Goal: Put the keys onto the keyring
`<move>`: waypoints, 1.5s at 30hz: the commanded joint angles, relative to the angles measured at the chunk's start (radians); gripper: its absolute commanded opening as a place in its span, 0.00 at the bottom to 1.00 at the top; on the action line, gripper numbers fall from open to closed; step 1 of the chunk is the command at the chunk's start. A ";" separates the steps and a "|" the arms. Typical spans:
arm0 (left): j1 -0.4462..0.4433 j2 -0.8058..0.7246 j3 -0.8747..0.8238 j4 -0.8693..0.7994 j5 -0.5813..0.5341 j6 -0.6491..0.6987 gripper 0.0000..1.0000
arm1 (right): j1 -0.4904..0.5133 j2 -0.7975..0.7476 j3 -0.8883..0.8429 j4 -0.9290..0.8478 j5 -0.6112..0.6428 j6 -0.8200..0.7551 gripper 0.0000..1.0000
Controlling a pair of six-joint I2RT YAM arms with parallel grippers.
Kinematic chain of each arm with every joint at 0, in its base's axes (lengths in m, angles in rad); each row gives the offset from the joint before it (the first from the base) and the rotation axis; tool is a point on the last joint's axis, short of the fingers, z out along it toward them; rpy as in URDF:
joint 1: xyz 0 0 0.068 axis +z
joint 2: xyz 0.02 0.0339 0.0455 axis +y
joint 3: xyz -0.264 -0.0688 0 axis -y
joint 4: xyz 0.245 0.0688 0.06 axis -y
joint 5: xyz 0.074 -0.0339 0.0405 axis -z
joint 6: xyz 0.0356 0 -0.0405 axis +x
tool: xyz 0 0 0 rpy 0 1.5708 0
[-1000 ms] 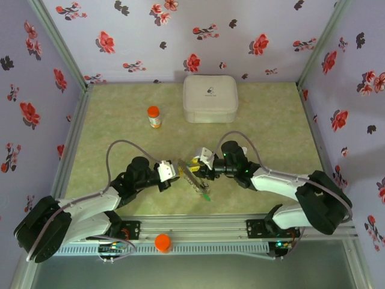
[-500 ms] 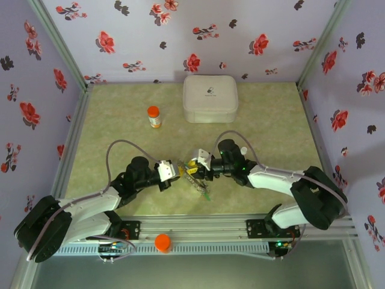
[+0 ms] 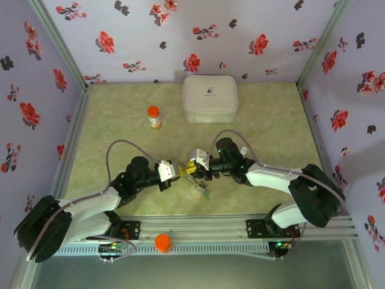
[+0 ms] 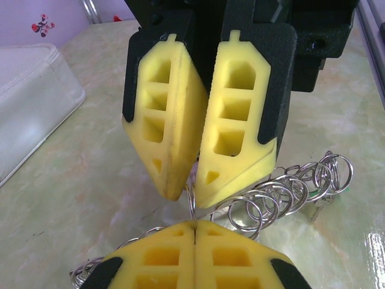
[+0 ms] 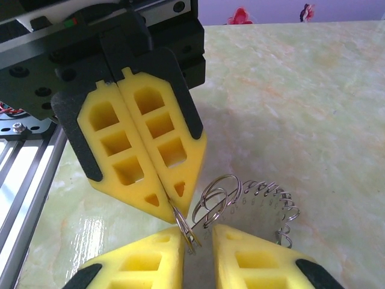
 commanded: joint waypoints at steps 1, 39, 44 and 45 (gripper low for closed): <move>-0.008 0.003 0.006 0.044 0.031 0.008 0.00 | 0.006 0.012 0.042 -0.038 -0.035 -0.036 0.12; -0.063 -0.040 0.082 -0.081 -0.145 -0.113 0.38 | 0.169 -0.013 0.463 -0.843 0.468 -0.365 0.00; -0.065 -0.003 0.057 -0.010 -0.131 -0.089 0.31 | 0.173 -0.011 0.460 -0.827 0.457 -0.365 0.00; -0.064 -0.002 0.054 0.000 -0.125 -0.086 0.30 | 0.174 -0.010 0.460 -0.826 0.454 -0.363 0.00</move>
